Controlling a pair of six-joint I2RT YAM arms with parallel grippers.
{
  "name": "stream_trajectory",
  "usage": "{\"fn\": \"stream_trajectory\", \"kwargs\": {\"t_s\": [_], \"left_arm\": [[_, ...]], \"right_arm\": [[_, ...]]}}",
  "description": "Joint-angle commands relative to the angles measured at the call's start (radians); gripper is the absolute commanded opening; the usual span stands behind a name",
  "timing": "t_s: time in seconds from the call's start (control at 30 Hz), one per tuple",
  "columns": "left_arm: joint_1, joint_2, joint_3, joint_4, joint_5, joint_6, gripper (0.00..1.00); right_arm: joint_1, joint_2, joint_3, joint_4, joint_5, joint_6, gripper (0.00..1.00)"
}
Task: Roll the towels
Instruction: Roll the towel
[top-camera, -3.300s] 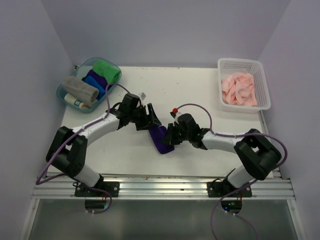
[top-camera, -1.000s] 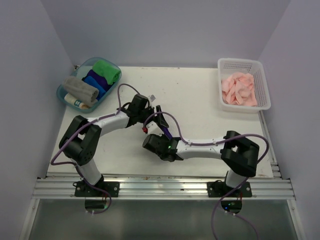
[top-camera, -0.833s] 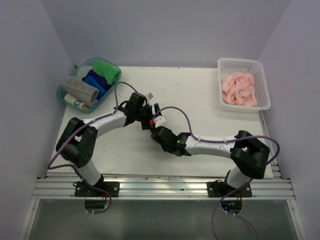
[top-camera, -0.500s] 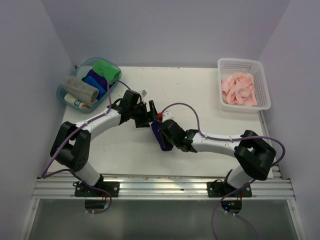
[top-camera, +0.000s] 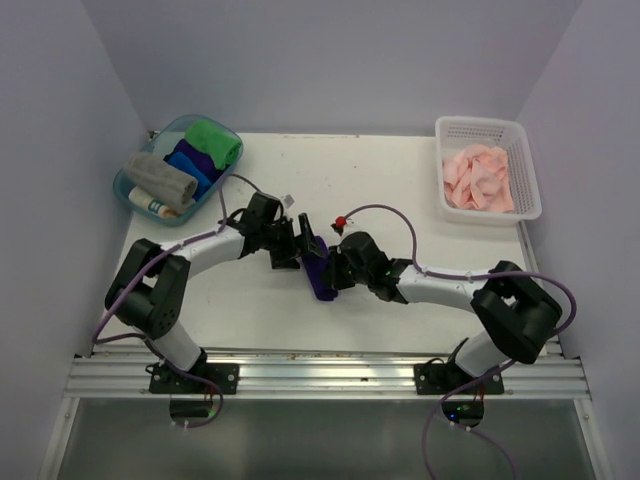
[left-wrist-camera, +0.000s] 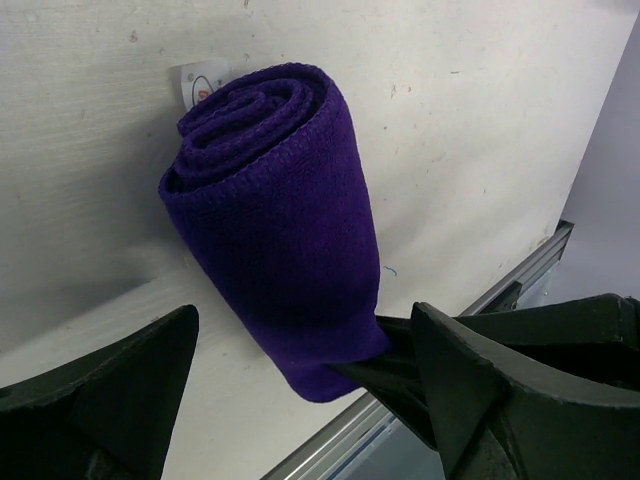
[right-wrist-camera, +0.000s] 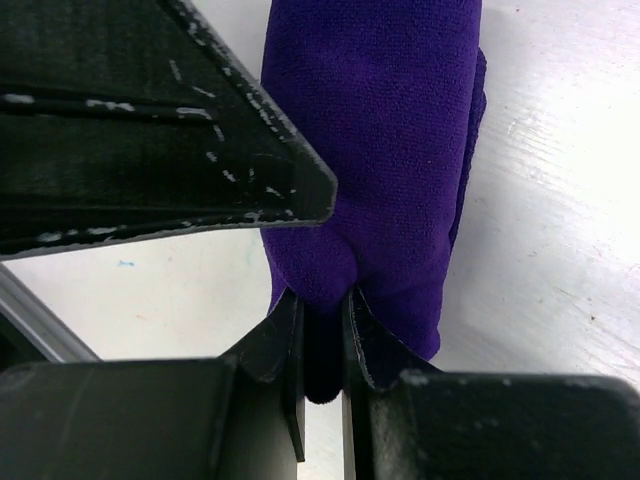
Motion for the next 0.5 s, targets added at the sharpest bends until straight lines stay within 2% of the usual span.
{"fn": "stream_trajectory", "kwargs": {"t_s": [0.0, 0.23, 0.47], "left_arm": [[-0.002, 0.025, -0.011, 0.096, 0.038, -0.029, 0.9], [-0.014, 0.064, -0.008, 0.151, 0.047, -0.064, 0.85], [-0.029, 0.088, -0.008, 0.159, 0.03, -0.079, 0.74]], "right_arm": [[-0.011, -0.014, -0.041, 0.039, -0.095, 0.047, 0.0], [-0.052, -0.008, -0.092, 0.117, -0.156, 0.097, 0.0], [-0.072, 0.012, -0.11, 0.171, -0.199, 0.126, 0.0]]}}
